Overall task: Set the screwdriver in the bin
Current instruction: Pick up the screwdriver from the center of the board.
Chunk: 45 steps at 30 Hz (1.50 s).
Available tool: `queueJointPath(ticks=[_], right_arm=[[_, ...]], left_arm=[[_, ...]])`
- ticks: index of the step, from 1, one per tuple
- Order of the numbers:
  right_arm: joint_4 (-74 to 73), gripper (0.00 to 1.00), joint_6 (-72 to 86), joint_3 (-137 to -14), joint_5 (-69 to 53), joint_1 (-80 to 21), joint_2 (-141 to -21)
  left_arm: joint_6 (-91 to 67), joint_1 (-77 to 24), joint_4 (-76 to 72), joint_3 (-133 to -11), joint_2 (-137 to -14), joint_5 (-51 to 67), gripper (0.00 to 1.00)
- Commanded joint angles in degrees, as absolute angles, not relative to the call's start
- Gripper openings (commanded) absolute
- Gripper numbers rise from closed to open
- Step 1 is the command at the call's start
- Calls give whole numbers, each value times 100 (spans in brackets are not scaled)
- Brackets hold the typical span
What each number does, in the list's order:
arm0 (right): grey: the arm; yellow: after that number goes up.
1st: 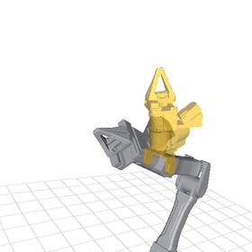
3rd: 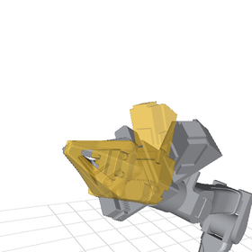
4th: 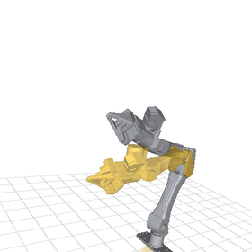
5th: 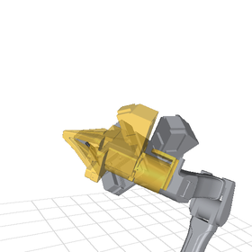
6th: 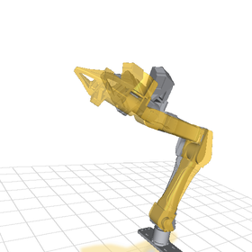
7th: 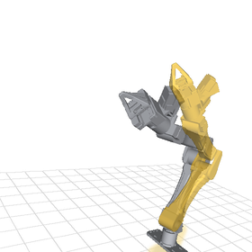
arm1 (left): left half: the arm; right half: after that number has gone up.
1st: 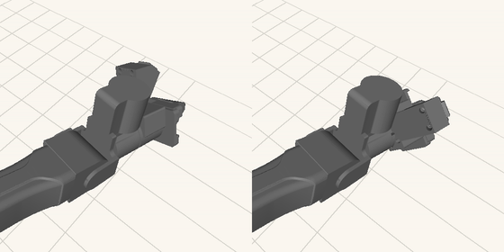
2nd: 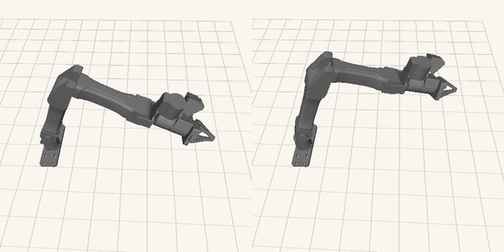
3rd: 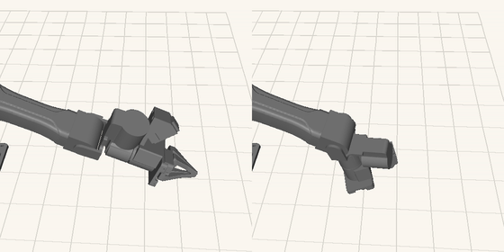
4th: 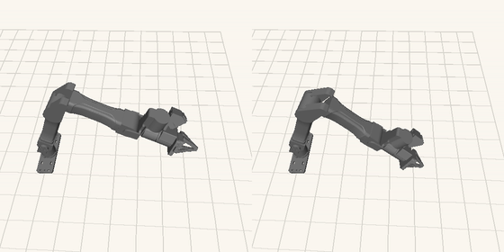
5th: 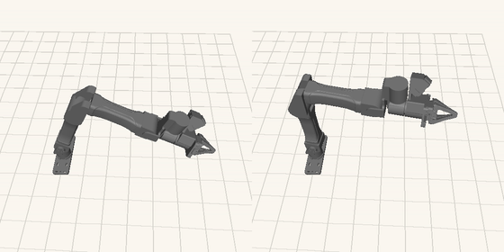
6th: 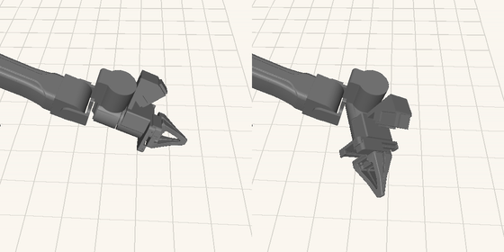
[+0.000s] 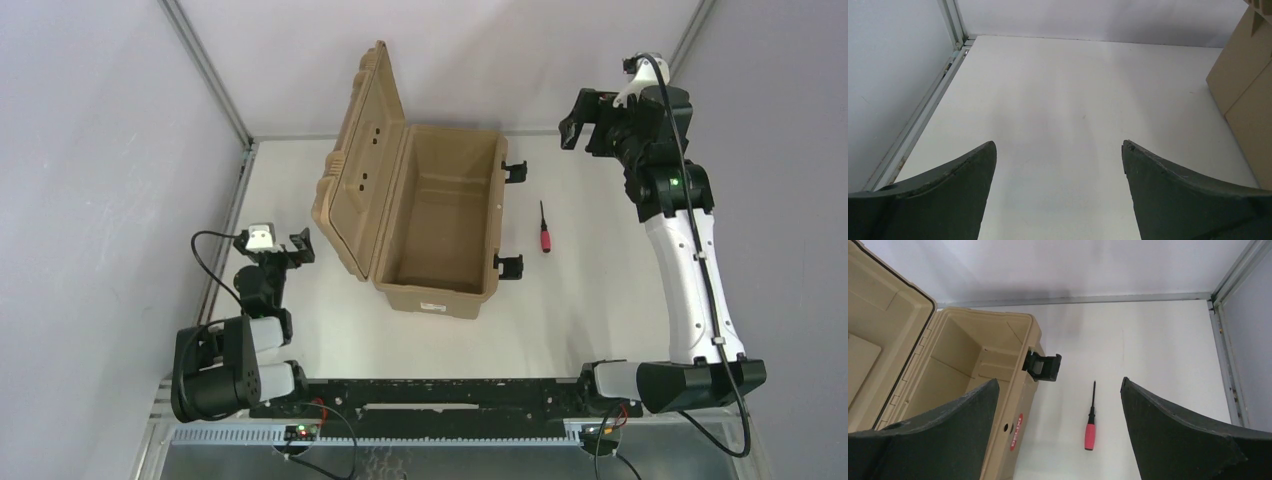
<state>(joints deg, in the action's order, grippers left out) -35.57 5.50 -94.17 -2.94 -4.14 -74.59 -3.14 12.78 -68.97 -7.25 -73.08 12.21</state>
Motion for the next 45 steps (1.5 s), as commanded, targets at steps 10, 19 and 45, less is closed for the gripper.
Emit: queueJointPath(ticks=[10,19,45], right_arm=[[-2953,100,786,-9299,-102,-404,-7222],[-3462,100,631,-10179,-138,-403,-7681],[-6632,95,776,-12842,229,-335,-10891]], left_arm=[[-382,1281,-7144,-639,-7303,1231,100],[-378,1271,-7143,-640,-7303,1237,100],[-378,1278,-7143,-638,-7295,1222,100]])
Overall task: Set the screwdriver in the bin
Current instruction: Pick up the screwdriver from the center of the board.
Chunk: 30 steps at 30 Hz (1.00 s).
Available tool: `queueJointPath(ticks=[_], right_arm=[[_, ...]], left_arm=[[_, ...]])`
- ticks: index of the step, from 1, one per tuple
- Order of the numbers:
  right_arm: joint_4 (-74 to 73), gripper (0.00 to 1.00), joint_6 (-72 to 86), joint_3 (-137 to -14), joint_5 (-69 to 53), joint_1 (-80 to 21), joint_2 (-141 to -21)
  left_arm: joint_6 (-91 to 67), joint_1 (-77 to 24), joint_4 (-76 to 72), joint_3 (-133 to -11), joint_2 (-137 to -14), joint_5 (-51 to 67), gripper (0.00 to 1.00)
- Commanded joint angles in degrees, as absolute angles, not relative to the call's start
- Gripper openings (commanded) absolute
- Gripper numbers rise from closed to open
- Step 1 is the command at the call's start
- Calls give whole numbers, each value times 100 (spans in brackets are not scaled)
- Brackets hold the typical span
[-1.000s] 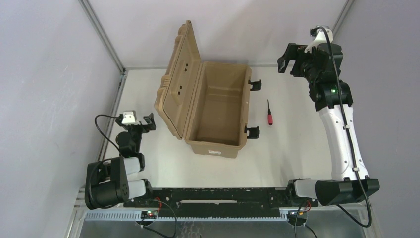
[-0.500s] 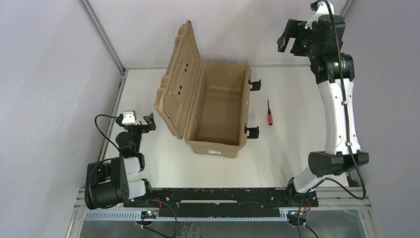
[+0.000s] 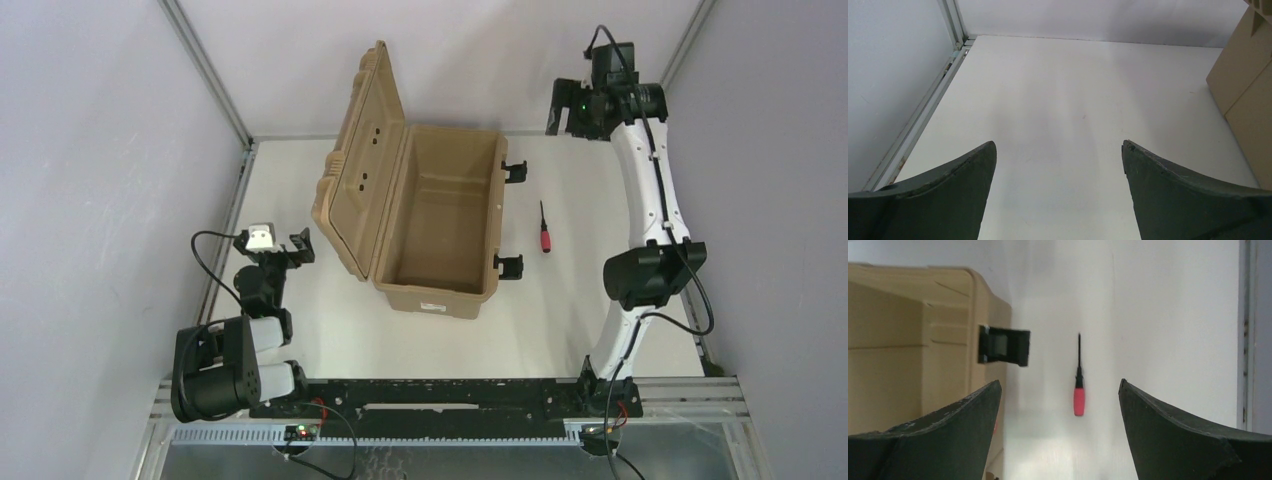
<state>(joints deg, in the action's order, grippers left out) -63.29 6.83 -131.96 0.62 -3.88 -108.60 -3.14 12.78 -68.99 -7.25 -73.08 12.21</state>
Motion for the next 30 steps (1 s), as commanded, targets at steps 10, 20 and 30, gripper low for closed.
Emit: queueJointPath(ticks=[10,20,30], right_arm=[[-5716,87,763,-10486,59,-321,-10649],[-4925,77,806,-9072,-291,-316,-10903],[-4655,69,844,-8751,-243,-316,-11369]], left_arm=[[-374,1275,-7141,-635,-7295,1223,100],[-378,1275,-7132,-639,-7290,1228,100],[-371,1278,-7142,-633,-7289,1222,100]])
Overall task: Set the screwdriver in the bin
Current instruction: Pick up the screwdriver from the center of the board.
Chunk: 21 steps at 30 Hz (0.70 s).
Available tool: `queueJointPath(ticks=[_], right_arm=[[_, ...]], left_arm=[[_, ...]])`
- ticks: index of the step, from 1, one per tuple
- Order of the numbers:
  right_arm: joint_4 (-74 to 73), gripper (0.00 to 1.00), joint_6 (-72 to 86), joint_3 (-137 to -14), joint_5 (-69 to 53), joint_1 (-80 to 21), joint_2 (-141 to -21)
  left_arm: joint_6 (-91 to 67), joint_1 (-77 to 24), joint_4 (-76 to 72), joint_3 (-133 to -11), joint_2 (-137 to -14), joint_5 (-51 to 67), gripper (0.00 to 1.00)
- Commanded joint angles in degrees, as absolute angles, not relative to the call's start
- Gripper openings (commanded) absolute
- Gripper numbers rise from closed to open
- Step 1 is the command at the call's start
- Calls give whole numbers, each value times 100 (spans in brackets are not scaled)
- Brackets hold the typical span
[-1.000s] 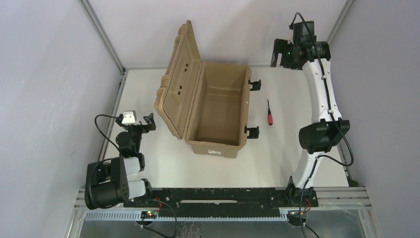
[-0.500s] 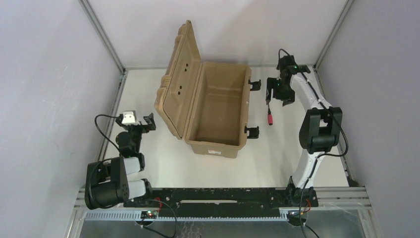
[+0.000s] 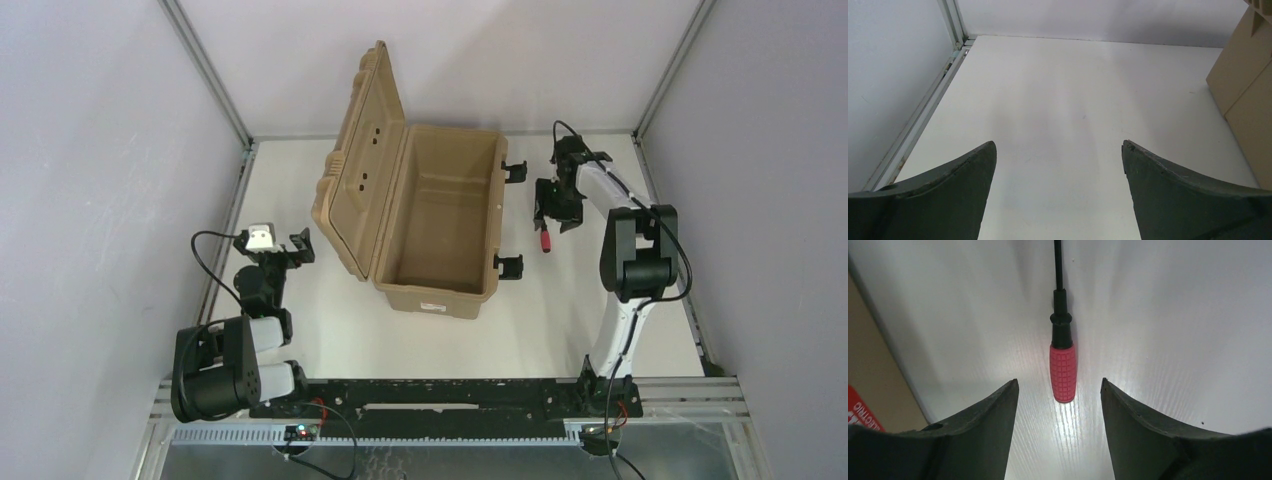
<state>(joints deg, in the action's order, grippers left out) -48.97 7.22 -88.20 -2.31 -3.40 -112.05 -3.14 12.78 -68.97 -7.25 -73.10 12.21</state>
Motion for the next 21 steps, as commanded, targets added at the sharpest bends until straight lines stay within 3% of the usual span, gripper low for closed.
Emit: queueJointPath(ticks=[1,21], right_arm=[[-4638,68,851,-8739,-226,-316,-11405],[-4544,41,879,-8622,-42,-322,-11848]], left_arm=[[-377,1287,-7142,-635,-7292,1222,100],[-378,1279,-7144,-636,-7295,1235,100]])
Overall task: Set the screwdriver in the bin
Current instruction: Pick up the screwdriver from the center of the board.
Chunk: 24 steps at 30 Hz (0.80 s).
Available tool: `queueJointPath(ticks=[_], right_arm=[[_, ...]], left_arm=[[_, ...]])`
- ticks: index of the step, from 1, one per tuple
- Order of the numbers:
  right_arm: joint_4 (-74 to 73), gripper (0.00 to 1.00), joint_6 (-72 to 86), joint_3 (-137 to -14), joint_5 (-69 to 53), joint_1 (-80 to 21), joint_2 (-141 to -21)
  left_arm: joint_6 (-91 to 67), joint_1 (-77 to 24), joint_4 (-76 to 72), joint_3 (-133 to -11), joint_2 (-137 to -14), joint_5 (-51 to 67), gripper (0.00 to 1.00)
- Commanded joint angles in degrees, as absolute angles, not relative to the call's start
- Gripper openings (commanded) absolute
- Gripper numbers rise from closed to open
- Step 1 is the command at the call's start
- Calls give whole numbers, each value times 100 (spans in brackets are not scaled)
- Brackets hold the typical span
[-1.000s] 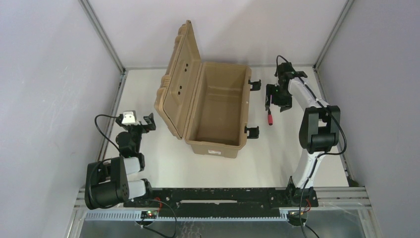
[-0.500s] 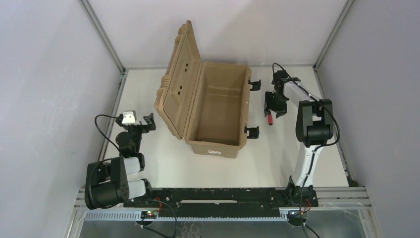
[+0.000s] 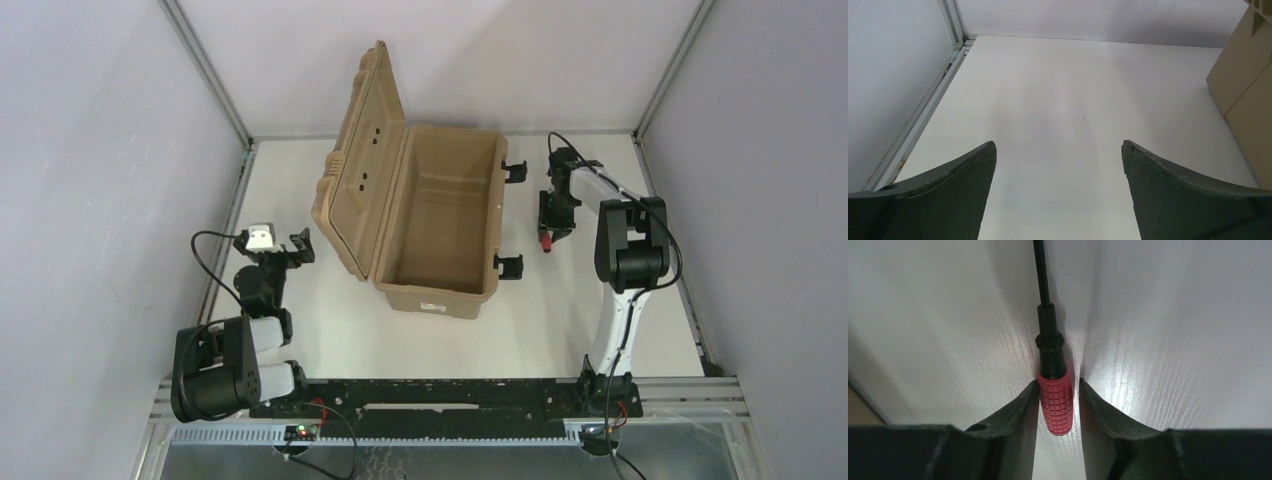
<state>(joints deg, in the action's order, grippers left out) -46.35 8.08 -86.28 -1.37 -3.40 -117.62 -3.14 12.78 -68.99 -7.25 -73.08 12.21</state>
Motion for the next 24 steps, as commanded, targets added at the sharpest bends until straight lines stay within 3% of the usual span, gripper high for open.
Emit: queueJointPath(ticks=[1,7,16,24], right_arm=[[-4552,39,879,-8622,-39,-325,-11867],[-4591,23,836,-8631,-35,-316,-11885],[-4681,11,825,-8775,-489,-164,-11674],[-4541,10,893,-8723,-1755,245,-11386]], left_arm=[[-378,1278,-7138,-632,-7294,1231,100],[-378,1277,-7132,-638,-7295,1233,100],[-378,1284,-7132,-641,-7293,1233,100],[-378,1290,-7132,-640,-7292,1239,100]])
